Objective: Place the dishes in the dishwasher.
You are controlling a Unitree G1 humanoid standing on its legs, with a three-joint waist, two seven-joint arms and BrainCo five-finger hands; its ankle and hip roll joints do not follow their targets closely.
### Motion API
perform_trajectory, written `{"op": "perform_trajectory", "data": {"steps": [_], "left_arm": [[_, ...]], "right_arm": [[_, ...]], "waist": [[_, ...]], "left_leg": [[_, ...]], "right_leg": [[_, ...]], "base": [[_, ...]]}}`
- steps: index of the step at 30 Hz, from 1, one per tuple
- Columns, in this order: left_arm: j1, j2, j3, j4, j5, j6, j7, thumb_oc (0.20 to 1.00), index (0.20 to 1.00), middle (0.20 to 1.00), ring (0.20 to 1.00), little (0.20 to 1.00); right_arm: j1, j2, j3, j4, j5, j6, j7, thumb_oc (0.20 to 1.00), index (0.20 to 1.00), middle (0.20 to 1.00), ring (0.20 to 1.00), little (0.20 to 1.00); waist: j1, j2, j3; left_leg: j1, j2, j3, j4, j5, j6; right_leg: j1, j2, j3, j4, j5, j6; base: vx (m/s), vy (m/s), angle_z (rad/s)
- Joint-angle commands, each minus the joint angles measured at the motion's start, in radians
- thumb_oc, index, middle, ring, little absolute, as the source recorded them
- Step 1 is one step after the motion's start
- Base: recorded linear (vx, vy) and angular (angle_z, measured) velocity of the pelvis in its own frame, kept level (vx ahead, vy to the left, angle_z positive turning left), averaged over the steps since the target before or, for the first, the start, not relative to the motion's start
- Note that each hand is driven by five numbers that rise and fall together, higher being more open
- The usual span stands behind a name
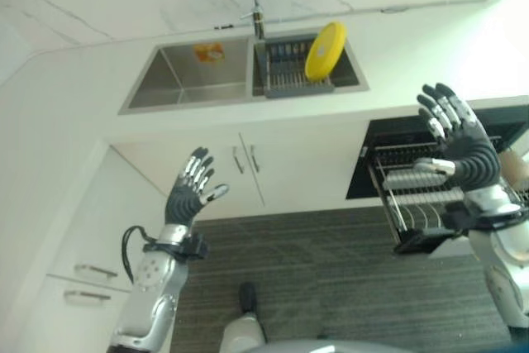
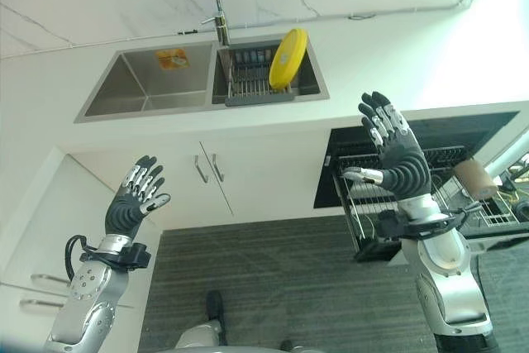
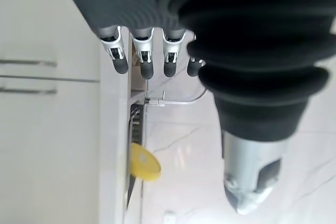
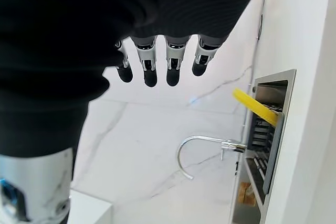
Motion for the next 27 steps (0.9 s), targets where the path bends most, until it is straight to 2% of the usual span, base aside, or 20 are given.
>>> {"op": "perform_trajectory", "data": {"steps": [1, 7, 11, 16, 19, 21, 23, 24, 27], "left_arm": [[-0.031, 0.075, 0.05, -0.103, 0.002, -0.039, -0.009, 1.0, 1.0, 1.0, 1.0, 1.0], [-0.052, 0.086, 0.065, -0.11, 0.007, -0.011, -0.039, 1.0, 1.0, 1.0, 1.0, 1.0], [-0.062, 0.096, 0.081, -0.115, 0.041, -0.002, -0.037, 1.0, 1.0, 1.0, 1.0, 1.0], [-0.064, 0.098, 0.098, -0.127, 0.046, 0.039, -0.056, 1.0, 1.0, 1.0, 1.0, 1.0], [-0.054, 0.089, 0.098, -0.13, 0.058, 0.048, -0.066, 1.0, 1.0, 1.0, 1.0, 1.0], [-0.041, 0.082, 0.099, -0.135, 0.083, 0.051, -0.066, 1.0, 1.0, 1.0, 1.0, 1.0], [-0.042, 0.084, 0.099, -0.135, 0.085, 0.056, -0.069, 1.0, 1.0, 1.0, 1.0, 1.0], [-0.042, 0.09, 0.105, -0.131, 0.08, 0.057, -0.07, 1.0, 1.0, 1.0, 1.0, 1.0], [-0.042, 0.111, 0.121, -0.126, 0.067, 0.051, -0.062, 1.0, 1.0, 1.0, 1.0, 1.0]], "right_arm": [[-0.055, -0.014, -0.029, -0.079, 0.001, -0.049, -0.007, 1.0, 1.0, 1.0, 1.0, 1.0], [-0.069, 0.013, -0.016, -0.086, -0.029, -0.044, -0.041, 1.0, 1.0, 1.0, 1.0, 1.0], [-0.069, 0.029, -0.016, -0.086, -0.03, -0.05, -0.044, 1.0, 1.0, 1.0, 1.0, 1.0], [-0.068, 0.06, -0.016, -0.075, -0.042, -0.064, -0.036, 1.0, 1.0, 1.0, 1.0, 1.0], [-0.055, 0.085, -0.01, -0.079, -0.05, -0.082, -0.02, 1.0, 1.0, 1.0, 1.0, 1.0], [-0.047, 0.093, 0.004, -0.091, -0.056, -0.078, -0.014, 1.0, 1.0, 1.0, 1.0, 1.0], [-0.051, 0.093, 0.01, -0.089, -0.06, -0.072, -0.012, 1.0, 1.0, 1.0, 1.0, 1.0], [-0.053, 0.083, 0.008, -0.089, -0.048, -0.065, -0.001, 1.0, 1.0, 1.0, 1.0, 1.0], [-0.056, 0.046, -0.013, -0.083, -0.01, -0.074, 0.015, 1.0, 1.0, 1.0, 1.0, 1.0]], "waist": [[0.043, -0.032, -0.028], [0.091, -0.064, -0.04], [0.1, -0.075, -0.043], [0.106, -0.079, -0.044], [0.1, -0.072, -0.042], [0.09, -0.054, -0.033], [0.089, -0.052, -0.032], [0.089, -0.052, -0.03], [0.082, -0.059, -0.012]], "left_leg": [[-0.022, 0.017, -0.033, 0.009, -0.061, -0.055], [-0.017, -0.047, -0.081, 0.015, -0.102, -0.013], [0.0, -0.082, -0.096, 0.021, -0.124, 0.022], [0.023, -0.136, -0.121, 0.027, -0.151, 0.066], [0.054, -0.163, -0.141, 0.021, -0.166, 0.09], [0.086, -0.162, -0.147, 0.015, -0.181, 0.096], [0.091, -0.159, -0.143, 0.013, -0.184, 0.095], [0.099, -0.155, -0.136, 0.011, -0.185, 0.089], [0.126, -0.137, -0.115, 0.012, -0.202, 0.071]], "right_leg": [[-0.03, -0.089, -0.029, 0.009, 0.03, 0.08], [-0.033, -0.145, -0.07, 0.05, 0.034, 0.121], [-0.061, -0.173, -0.071, 0.128, 0.046, 0.14], [-0.12, -0.193, -0.058, 0.298, 0.099, 0.142], [-0.186, -0.18, -0.042, 0.485, 0.152, 0.141], [-0.273, -0.18, -0.052, 0.569, 0.149, 0.122], [-0.287, -0.186, -0.065, 0.56, 0.131, 0.114], [-0.285, -0.194, -0.09, 0.514, 0.113, 0.107], [-0.273, -0.236, -0.145, 0.329, 0.144, 0.119]], "base": [[0.25, 0.135, -0.2], [0.19, 0.137, 0.17], [0.18, 0.185, 0.1], [0.17, 0.223, 0.0], [0.13, 0.244, 0.03], [0.14, 0.23, 0.08], [0.09, 0.08, 0.01], [0.11, -0.006, 0.06], [0.12, -0.118, -0.16]]}}
